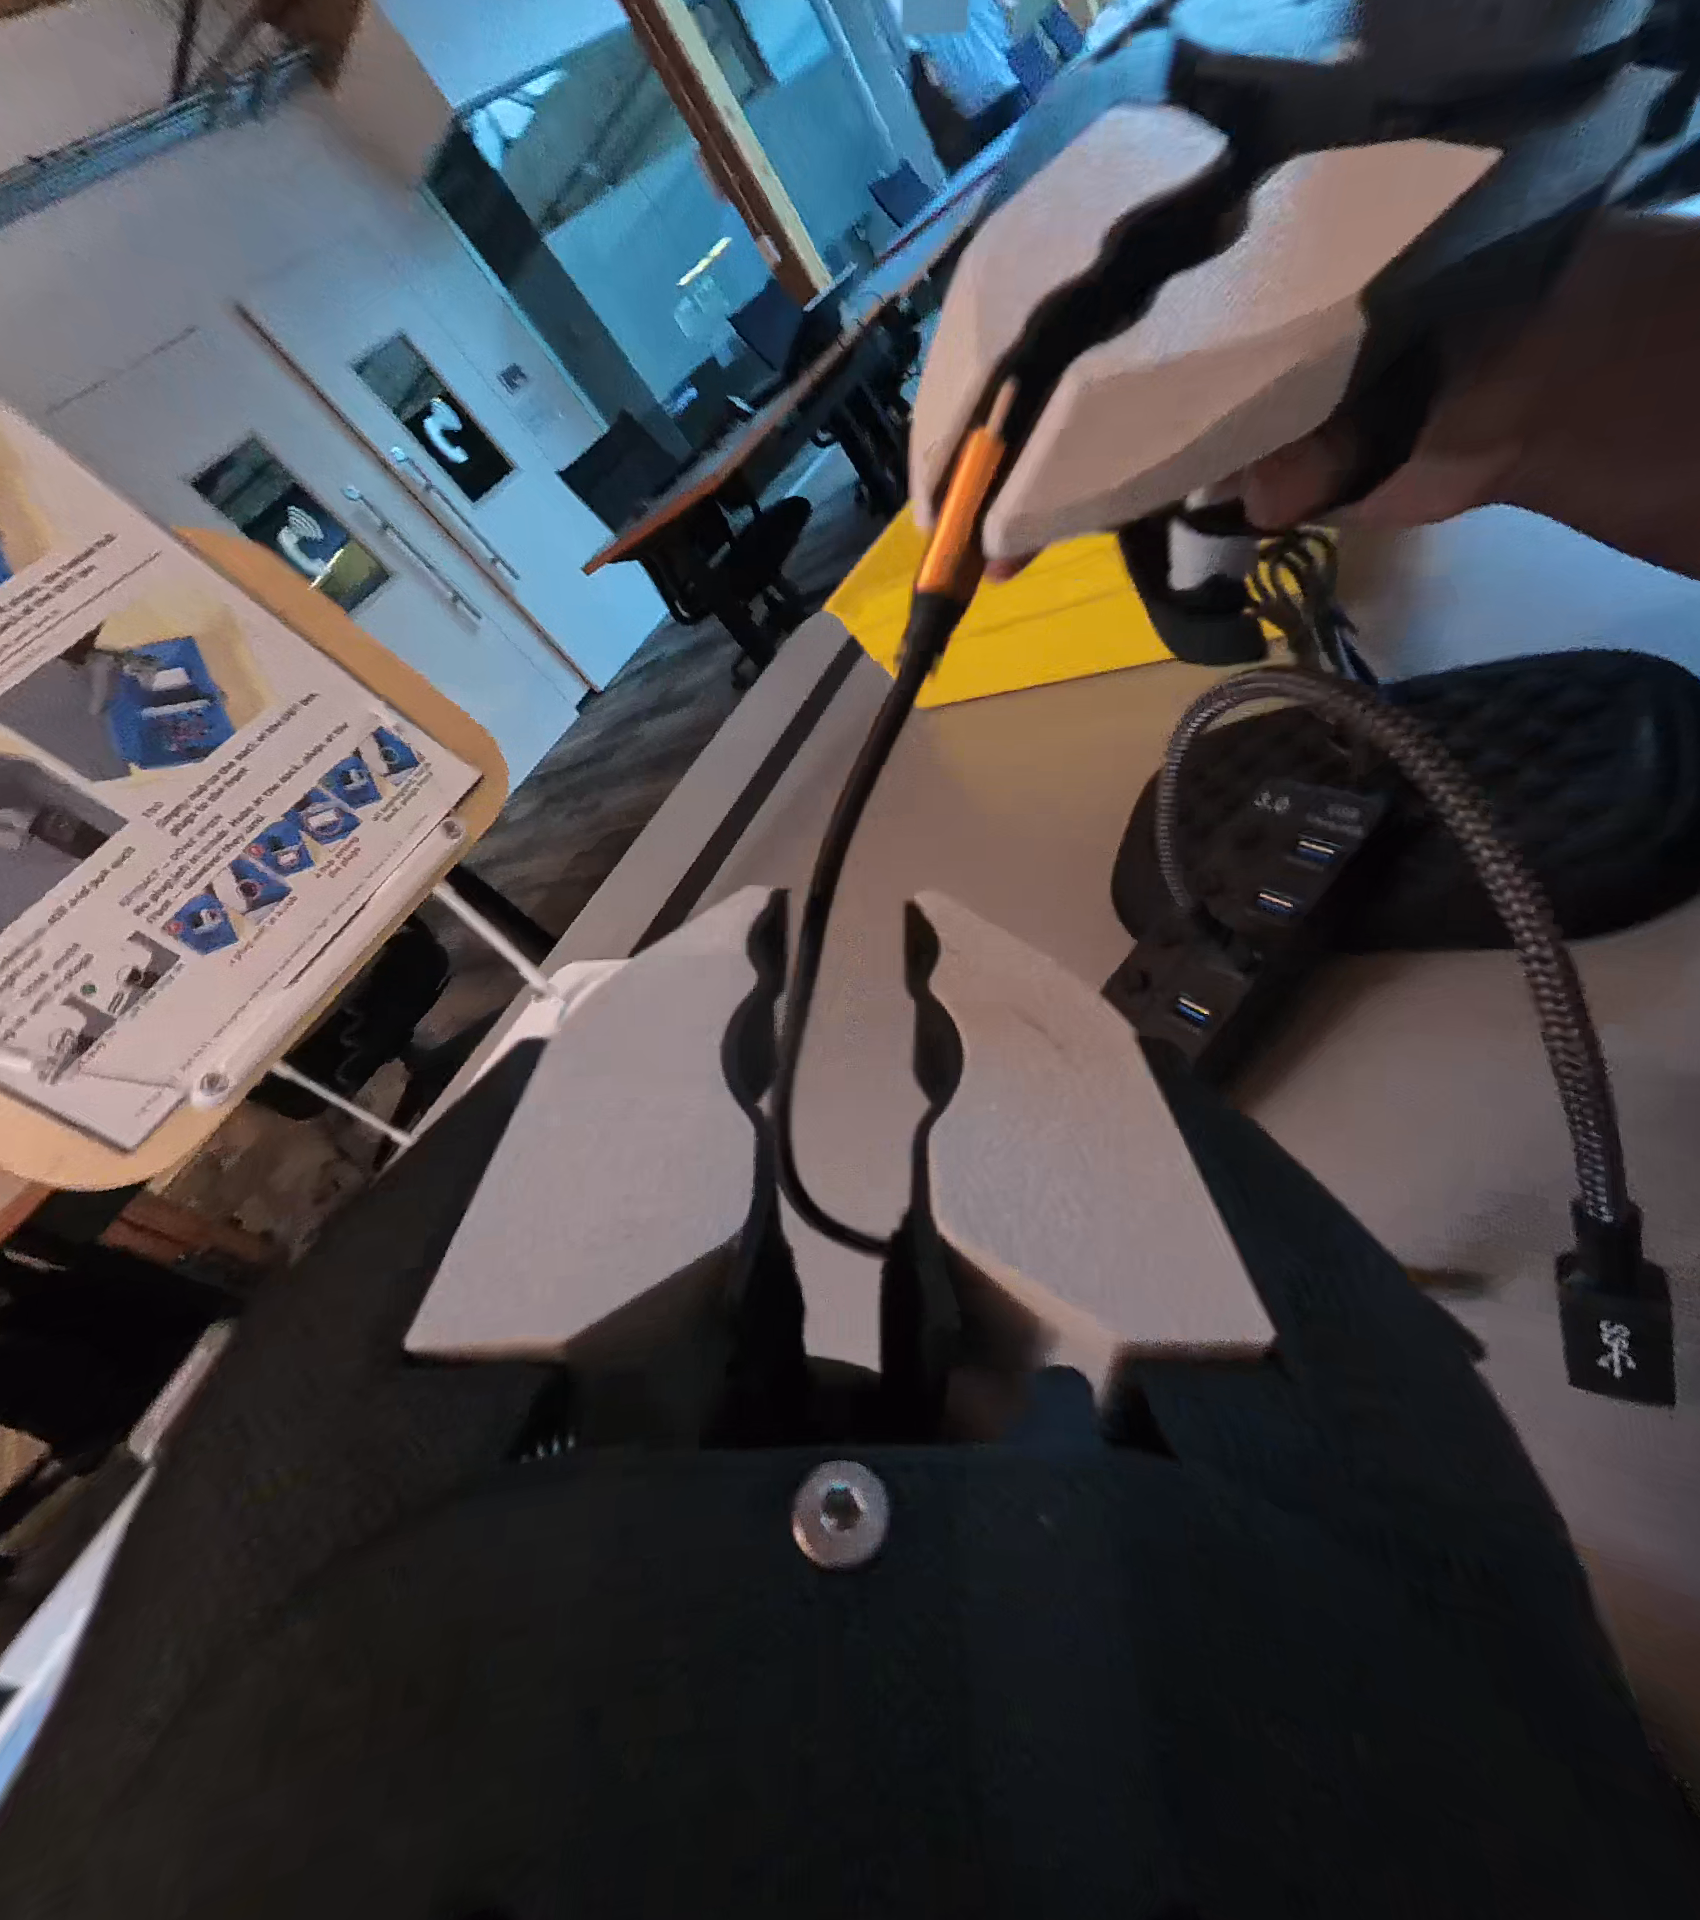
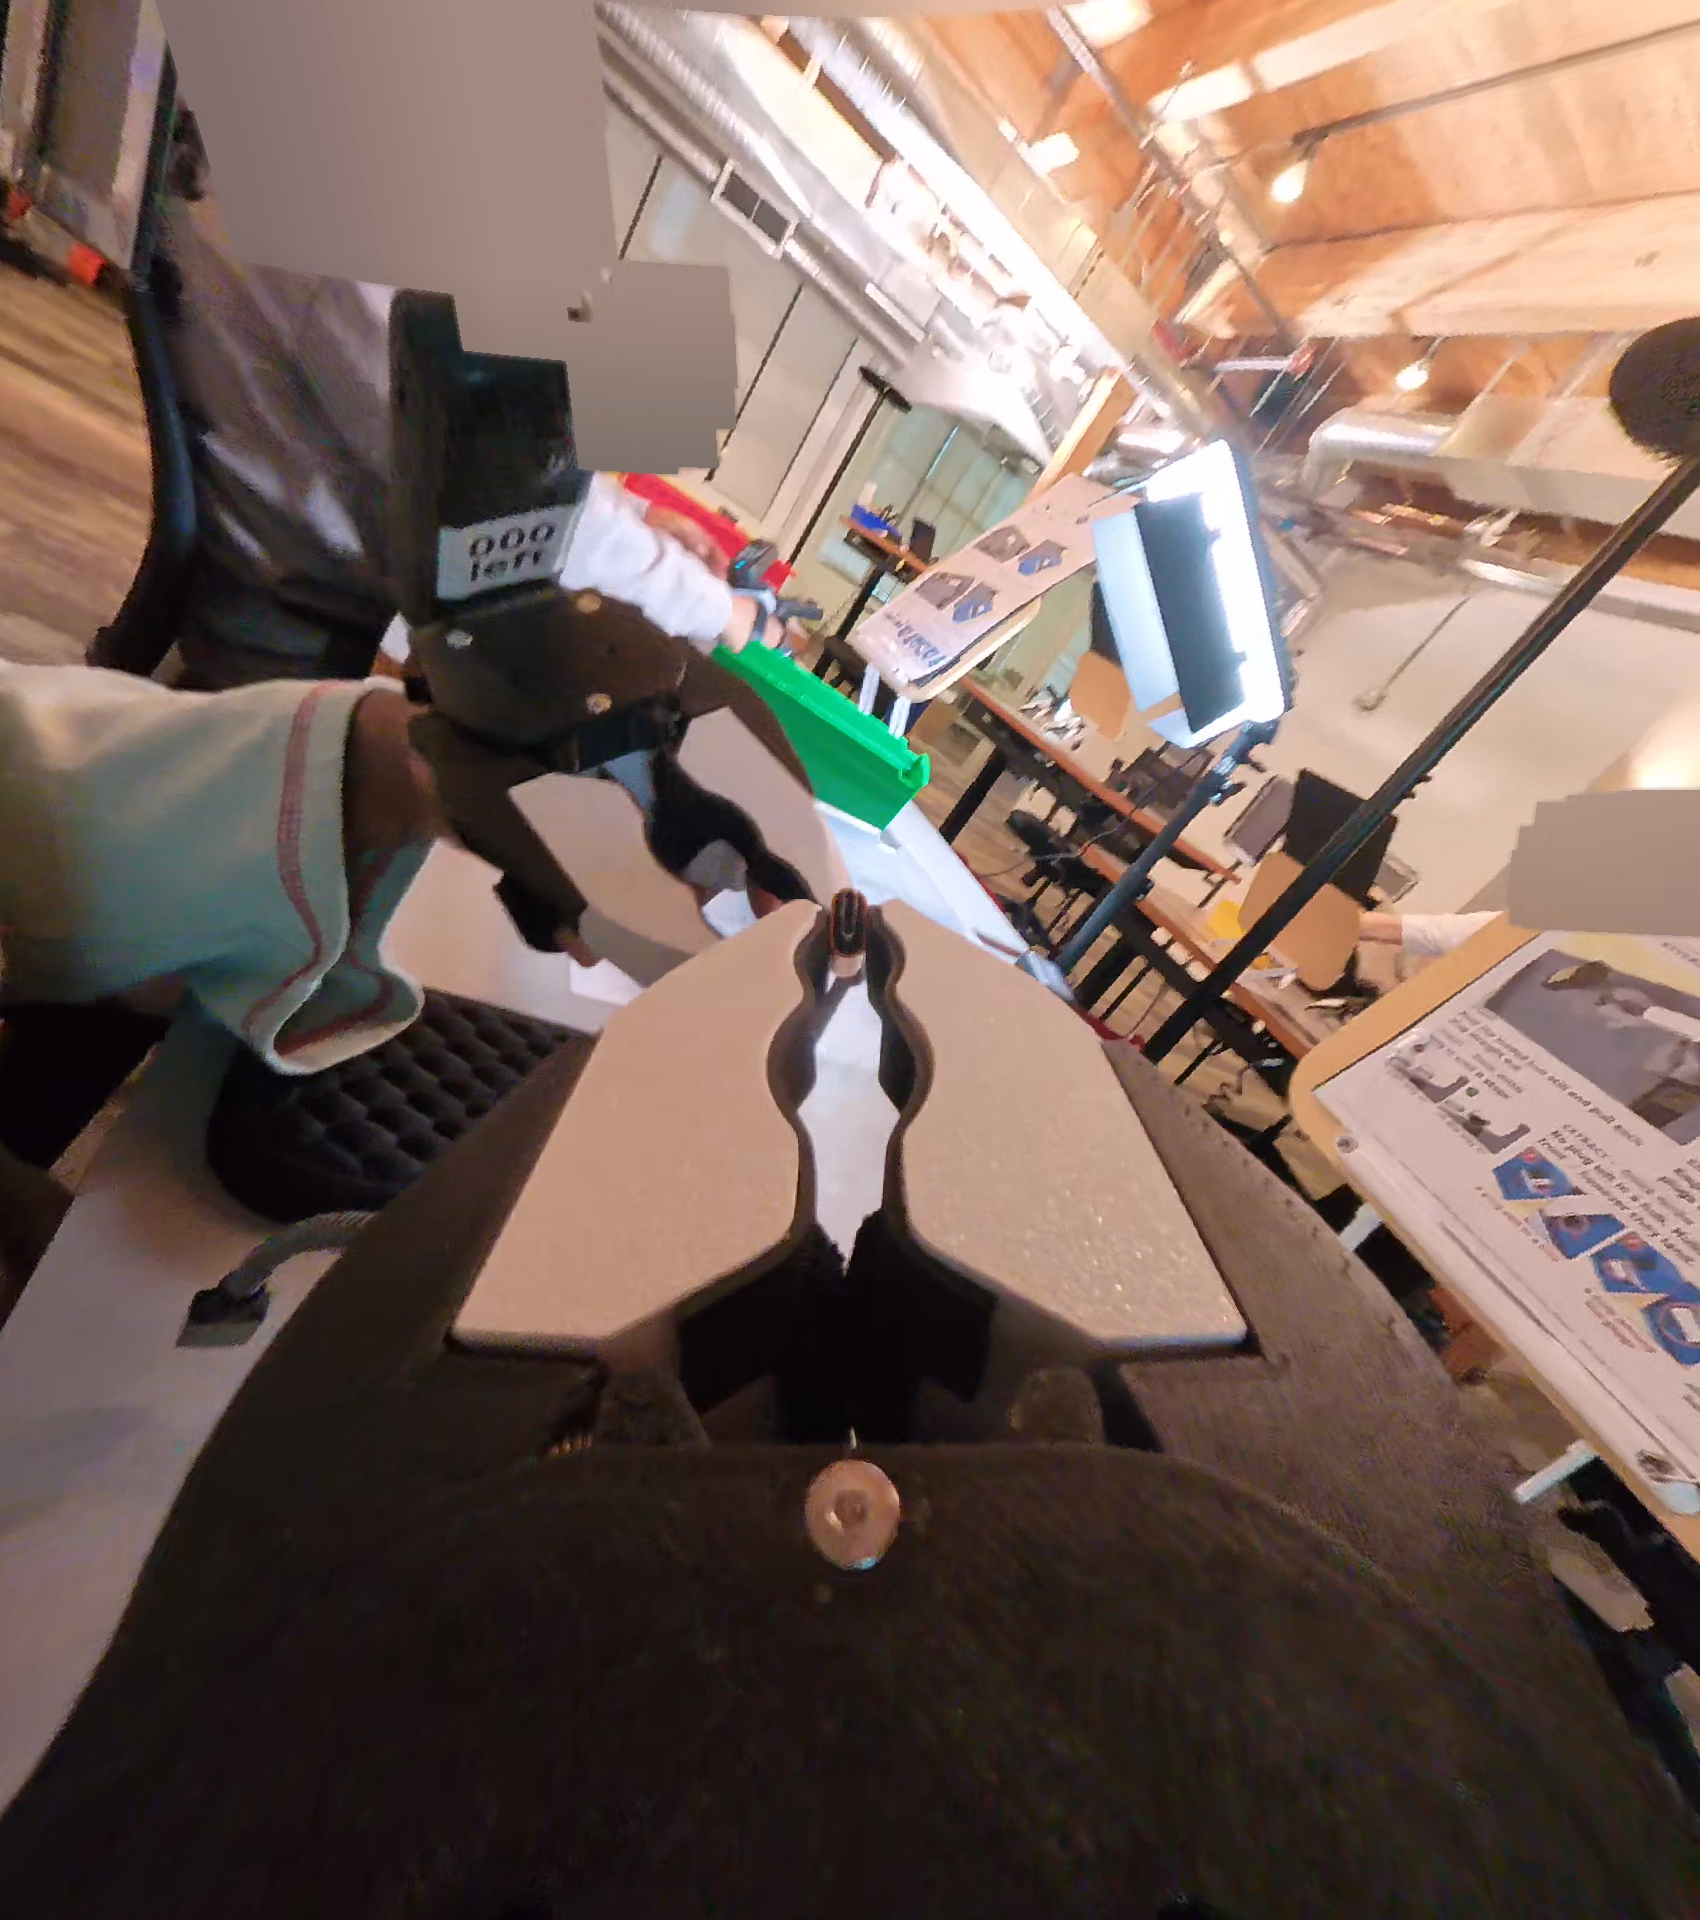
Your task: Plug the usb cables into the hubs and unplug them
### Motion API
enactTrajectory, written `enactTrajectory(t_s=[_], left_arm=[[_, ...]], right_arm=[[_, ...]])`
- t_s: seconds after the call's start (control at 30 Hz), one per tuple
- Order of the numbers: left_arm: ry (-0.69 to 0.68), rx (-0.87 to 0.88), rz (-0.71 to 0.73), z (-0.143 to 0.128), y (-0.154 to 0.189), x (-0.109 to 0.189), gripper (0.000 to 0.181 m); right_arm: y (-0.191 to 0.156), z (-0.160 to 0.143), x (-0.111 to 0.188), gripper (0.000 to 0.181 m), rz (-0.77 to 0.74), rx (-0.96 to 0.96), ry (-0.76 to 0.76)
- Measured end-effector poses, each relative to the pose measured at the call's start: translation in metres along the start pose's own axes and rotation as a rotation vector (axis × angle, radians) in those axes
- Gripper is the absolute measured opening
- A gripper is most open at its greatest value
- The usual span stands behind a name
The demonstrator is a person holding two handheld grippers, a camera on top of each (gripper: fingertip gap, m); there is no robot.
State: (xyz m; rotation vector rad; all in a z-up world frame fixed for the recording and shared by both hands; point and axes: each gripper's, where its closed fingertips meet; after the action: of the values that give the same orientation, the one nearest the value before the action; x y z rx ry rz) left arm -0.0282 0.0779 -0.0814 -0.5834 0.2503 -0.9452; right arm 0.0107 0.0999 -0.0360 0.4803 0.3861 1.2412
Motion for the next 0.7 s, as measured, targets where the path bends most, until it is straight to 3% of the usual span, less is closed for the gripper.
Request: enactTrajectory(t_s=[0.17, 0.27, 0.37, 0.5, 0.63, 0.7], left_arm=[[-0.146, 0.260, 0.134, -0.045, -0.018, 0.000, 0.050], [-0.208, 0.525, 0.075, -0.072, -0.003, -0.007, 0.055], [-0.269, 0.613, 0.040, -0.092, 0.008, -0.017, 0.054], [-0.249, 0.529, -0.045, -0.085, 0.029, -0.023, 0.005], [-0.085, 0.710, -0.030, -0.062, 0.023, -0.026, 0.004], [0.035, 0.874, -0.057, -0.048, 0.017, -0.023, 0.004]], right_arm=[[0.016, 0.024, 0.011, 0.006, -0.084, 0.073, 0.084], [0.018, 0.040, 0.013, 0.006, -0.094, 0.123, 0.129], [0.018, 0.054, 0.013, 0.006, -0.085, 0.156, 0.144], [0.013, 0.066, 0.003, 0.006, -0.048, 0.182, 0.150], [0.006, 0.077, -0.012, 0.007, 0.004, 0.148, 0.211], [0.004, 0.075, -0.019, 0.025, 0.020, 0.142, 0.214]])
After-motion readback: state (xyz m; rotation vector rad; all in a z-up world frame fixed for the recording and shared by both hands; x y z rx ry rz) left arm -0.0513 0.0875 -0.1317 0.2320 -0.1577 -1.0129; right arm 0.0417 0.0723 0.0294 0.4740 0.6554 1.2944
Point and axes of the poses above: each gripper's, where its closed fingertips meet, x back along the fingers, z out of its top, y = z × x across the jaws, and after that the axes turned 8 degrees about z, right-handed
